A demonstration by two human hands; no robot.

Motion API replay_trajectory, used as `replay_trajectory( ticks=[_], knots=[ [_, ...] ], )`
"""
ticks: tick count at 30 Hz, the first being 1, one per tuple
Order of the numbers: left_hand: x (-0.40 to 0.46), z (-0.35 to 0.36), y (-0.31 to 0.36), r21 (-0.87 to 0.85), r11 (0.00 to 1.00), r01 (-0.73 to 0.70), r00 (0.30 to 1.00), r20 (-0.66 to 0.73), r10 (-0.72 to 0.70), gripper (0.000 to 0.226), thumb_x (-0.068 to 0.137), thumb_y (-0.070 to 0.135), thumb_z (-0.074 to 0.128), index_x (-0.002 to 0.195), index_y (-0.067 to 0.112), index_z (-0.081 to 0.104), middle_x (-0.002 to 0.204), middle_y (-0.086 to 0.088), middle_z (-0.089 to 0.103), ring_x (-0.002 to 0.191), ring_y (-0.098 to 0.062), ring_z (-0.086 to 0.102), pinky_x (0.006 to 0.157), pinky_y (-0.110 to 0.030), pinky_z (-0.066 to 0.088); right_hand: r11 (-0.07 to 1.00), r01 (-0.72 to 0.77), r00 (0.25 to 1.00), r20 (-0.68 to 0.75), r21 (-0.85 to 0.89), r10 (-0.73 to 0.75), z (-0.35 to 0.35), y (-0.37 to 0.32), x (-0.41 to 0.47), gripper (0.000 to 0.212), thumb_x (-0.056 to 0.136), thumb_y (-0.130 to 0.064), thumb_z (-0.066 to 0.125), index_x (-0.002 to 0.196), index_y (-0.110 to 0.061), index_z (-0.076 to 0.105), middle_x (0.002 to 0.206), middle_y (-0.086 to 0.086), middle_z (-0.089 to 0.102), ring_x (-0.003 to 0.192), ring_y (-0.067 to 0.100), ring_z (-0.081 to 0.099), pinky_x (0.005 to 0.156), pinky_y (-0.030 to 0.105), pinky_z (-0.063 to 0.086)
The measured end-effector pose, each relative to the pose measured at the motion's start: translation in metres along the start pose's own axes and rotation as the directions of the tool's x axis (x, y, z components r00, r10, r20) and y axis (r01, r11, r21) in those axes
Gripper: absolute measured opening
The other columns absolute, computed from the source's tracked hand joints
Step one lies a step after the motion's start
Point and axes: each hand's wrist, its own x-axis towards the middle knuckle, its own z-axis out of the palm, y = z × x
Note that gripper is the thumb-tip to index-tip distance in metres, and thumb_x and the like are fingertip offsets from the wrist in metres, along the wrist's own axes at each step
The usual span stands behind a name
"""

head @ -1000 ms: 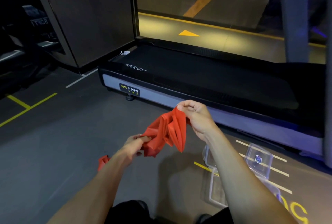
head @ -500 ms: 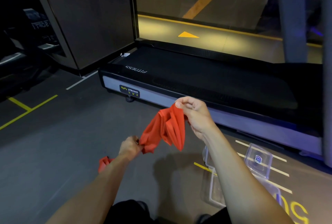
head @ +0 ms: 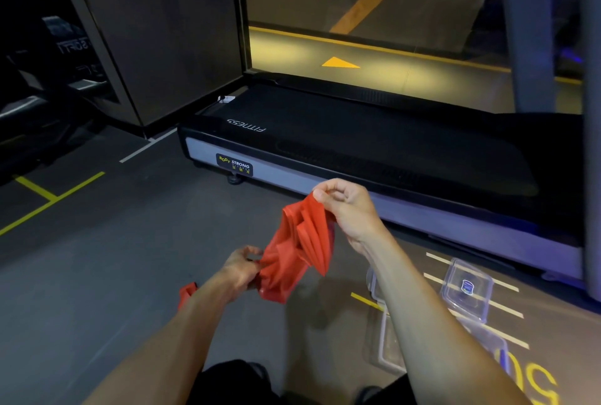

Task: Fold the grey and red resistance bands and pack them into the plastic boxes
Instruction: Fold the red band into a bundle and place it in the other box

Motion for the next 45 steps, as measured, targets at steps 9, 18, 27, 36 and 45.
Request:
replay_trajectory(
  ticks=[9,18,27,36,45],
  knots=[
    [-0.002,-0.006,-0.008,-0.120,0.966,0.228,0.970,0.116,-0.215,0.018,0.102,-0.002,0.048,0.087,0.005,0.055,0.085,-0.017,0.058,0.069,-0.030,0.058,0.043,-0.037,0.057,0.999,0.029,1.000,-0.004,0.039,-0.029,-0.003,-0.002,0.000,0.012,0.094,-0.001,0.068,0.087,-0.010,0.070,0.075,0.004,0.069,0.068,0.011,0.062,0.070,0.022,0.052],
    [-0.007,-0.013,-0.003,-0.599,0.789,0.138,0.974,0.225,0.000,0.038,0.094,-0.021,0.037,0.111,0.004,0.060,0.085,-0.013,0.075,0.069,-0.020,0.075,0.059,-0.033,0.063,0.999,-0.024,0.998,-0.057,-0.034,0.022,-0.003,0.005,0.000,0.015,0.094,-0.001,0.068,0.084,-0.012,0.071,0.072,0.001,0.071,0.066,0.010,0.065,0.068,0.021,0.054],
    [-0.010,-0.018,-0.016,-0.918,0.385,0.097,0.994,0.067,-0.091,0.020,0.103,-0.004,0.041,0.099,0.007,0.057,0.068,-0.008,0.075,0.058,-0.015,0.074,0.051,-0.027,0.060,1.000,-0.005,0.984,-0.180,0.009,0.007,-0.004,0.002,0.003,0.015,0.095,0.001,0.066,0.084,-0.009,0.069,0.076,0.006,0.071,0.070,0.013,0.064,0.070,0.023,0.053],
    [-0.003,0.008,-0.020,-0.952,0.252,0.174,0.964,0.113,-0.240,0.030,0.109,0.002,0.032,0.094,-0.002,0.057,0.060,-0.018,0.070,0.077,-0.027,0.065,0.081,-0.035,0.058,0.997,0.025,0.985,-0.173,0.075,-0.012,-0.003,-0.010,-0.001,0.012,0.096,-0.002,0.067,0.086,-0.009,0.069,0.074,0.003,0.072,0.068,0.011,0.064,0.070,0.024,0.054],
    [-0.013,0.039,-0.028,-0.887,0.282,0.365,0.921,0.301,-0.248,0.022,0.084,0.001,0.038,0.088,-0.001,0.060,0.066,-0.021,0.070,0.054,-0.028,0.069,0.049,-0.045,0.059,0.978,0.014,0.987,-0.160,0.209,0.020,-0.003,-0.036,-0.006,0.010,0.099,-0.008,0.065,0.090,-0.011,0.070,0.075,0.005,0.072,0.067,0.013,0.067,0.065,0.028,0.056]
  ],
)
